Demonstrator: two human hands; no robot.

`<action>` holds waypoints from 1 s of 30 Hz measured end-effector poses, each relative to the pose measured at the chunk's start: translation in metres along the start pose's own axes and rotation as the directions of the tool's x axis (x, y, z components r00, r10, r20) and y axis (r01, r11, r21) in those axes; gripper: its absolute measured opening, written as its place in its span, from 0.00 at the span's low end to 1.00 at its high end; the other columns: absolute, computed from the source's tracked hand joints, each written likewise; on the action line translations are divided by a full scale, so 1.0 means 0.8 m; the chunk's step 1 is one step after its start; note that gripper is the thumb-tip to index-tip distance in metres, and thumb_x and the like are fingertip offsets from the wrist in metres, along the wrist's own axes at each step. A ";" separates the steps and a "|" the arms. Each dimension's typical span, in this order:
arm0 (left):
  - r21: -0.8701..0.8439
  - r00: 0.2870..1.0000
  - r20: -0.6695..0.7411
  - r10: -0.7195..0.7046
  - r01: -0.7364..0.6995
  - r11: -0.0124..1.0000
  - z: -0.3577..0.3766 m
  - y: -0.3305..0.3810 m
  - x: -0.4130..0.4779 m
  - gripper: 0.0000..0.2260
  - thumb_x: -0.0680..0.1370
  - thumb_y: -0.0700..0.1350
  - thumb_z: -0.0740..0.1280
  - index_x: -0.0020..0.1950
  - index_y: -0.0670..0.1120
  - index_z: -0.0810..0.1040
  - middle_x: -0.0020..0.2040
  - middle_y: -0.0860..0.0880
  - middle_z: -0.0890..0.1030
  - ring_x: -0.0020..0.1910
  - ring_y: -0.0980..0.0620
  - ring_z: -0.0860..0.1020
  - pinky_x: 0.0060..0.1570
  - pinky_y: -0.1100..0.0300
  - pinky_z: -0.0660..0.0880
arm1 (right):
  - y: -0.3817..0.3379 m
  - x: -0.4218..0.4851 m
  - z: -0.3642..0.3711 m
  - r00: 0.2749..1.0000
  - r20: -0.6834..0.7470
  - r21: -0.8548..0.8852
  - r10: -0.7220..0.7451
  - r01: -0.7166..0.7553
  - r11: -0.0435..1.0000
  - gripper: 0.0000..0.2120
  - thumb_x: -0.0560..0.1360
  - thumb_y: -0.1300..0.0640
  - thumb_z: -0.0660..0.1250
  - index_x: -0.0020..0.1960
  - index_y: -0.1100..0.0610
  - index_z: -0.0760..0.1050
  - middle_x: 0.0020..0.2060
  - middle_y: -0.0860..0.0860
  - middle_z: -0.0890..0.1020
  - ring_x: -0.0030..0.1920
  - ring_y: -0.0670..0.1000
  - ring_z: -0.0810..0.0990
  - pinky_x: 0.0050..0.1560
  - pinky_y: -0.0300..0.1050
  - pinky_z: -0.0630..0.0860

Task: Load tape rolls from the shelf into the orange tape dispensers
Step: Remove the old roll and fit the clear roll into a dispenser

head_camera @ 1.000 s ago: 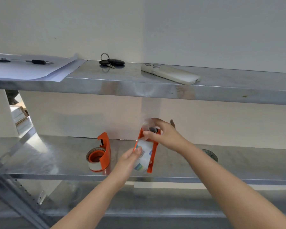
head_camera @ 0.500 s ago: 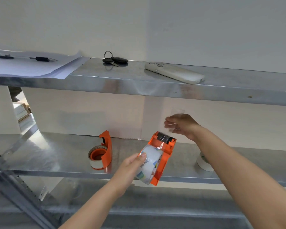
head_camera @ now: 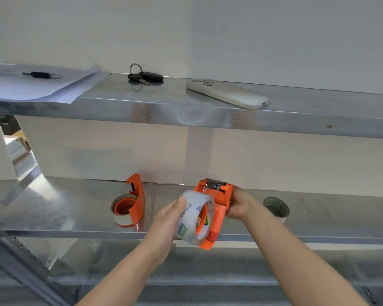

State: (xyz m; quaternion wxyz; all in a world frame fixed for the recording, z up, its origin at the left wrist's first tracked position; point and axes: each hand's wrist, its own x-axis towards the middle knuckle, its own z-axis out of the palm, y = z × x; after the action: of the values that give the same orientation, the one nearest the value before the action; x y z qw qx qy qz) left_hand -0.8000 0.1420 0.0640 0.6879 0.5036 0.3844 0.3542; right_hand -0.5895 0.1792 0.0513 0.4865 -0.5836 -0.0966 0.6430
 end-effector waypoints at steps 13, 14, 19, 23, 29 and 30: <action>-0.070 1.000 0.021 0.016 -0.015 0.997 0.012 0.005 -0.003 0.22 0.73 0.58 0.59 0.58 0.46 0.79 0.53 0.42 0.84 0.53 0.43 0.82 0.55 0.49 0.77 | 0.031 -0.024 -0.001 0.998 0.054 0.472 0.027 -0.049 0.880 0.17 0.76 0.62 0.57 0.32 0.66 0.76 0.25 0.62 0.80 0.27 0.57 0.81 0.29 0.50 0.81; -0.071 1.000 0.020 0.024 -0.022 0.997 0.012 0.006 -0.002 0.22 0.72 0.58 0.59 0.58 0.47 0.79 0.53 0.42 0.84 0.53 0.43 0.82 0.54 0.49 0.77 | 0.031 -0.027 0.005 0.996 0.075 0.414 -0.039 0.004 0.910 0.18 0.76 0.61 0.58 0.32 0.66 0.78 0.27 0.62 0.81 0.28 0.58 0.82 0.30 0.51 0.81; -0.133 1.000 0.018 0.026 -0.023 0.991 0.003 0.008 0.003 0.23 0.73 0.57 0.59 0.59 0.44 0.78 0.54 0.41 0.84 0.51 0.46 0.82 0.45 0.57 0.80 | 0.042 -0.022 0.008 0.955 0.033 0.136 -0.294 0.287 0.948 0.08 0.76 0.60 0.62 0.45 0.61 0.79 0.45 0.60 0.82 0.44 0.57 0.81 0.53 0.53 0.78; -0.237 1.000 0.014 -0.008 0.011 0.971 0.001 0.007 0.007 0.21 0.77 0.57 0.54 0.55 0.47 0.81 0.52 0.44 0.85 0.50 0.50 0.83 0.47 0.56 0.78 | 0.058 -0.026 0.000 0.912 0.134 0.069 -0.387 0.381 0.922 0.12 0.73 0.54 0.59 0.48 0.59 0.77 0.46 0.58 0.78 0.49 0.57 0.75 0.53 0.50 0.72; -0.509 0.993 -0.003 -0.117 0.099 0.855 -0.001 -0.015 0.022 0.23 0.79 0.57 0.52 0.48 0.45 0.81 0.39 0.46 0.84 0.38 0.52 0.83 0.45 0.52 0.76 | 0.089 -0.046 0.012 0.837 0.328 -0.077 -0.437 0.485 0.871 0.19 0.70 0.49 0.65 0.61 0.49 0.75 0.56 0.51 0.82 0.57 0.51 0.80 0.56 0.48 0.76; -0.540 0.991 0.006 -0.137 0.118 0.833 0.000 -0.021 0.025 0.24 0.79 0.57 0.52 0.47 0.42 0.81 0.38 0.44 0.84 0.38 0.50 0.84 0.47 0.50 0.75 | 0.095 -0.045 0.016 0.843 0.301 -0.084 -0.447 0.490 0.868 0.21 0.68 0.50 0.66 0.61 0.48 0.74 0.56 0.50 0.83 0.57 0.51 0.81 0.54 0.47 0.77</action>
State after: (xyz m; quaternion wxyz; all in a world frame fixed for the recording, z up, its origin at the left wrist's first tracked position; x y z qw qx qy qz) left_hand -0.7890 0.1557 0.0444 0.8172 0.2573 0.3133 0.4096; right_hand -0.6450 0.1197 0.0259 0.5636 -0.4848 -0.3526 0.5684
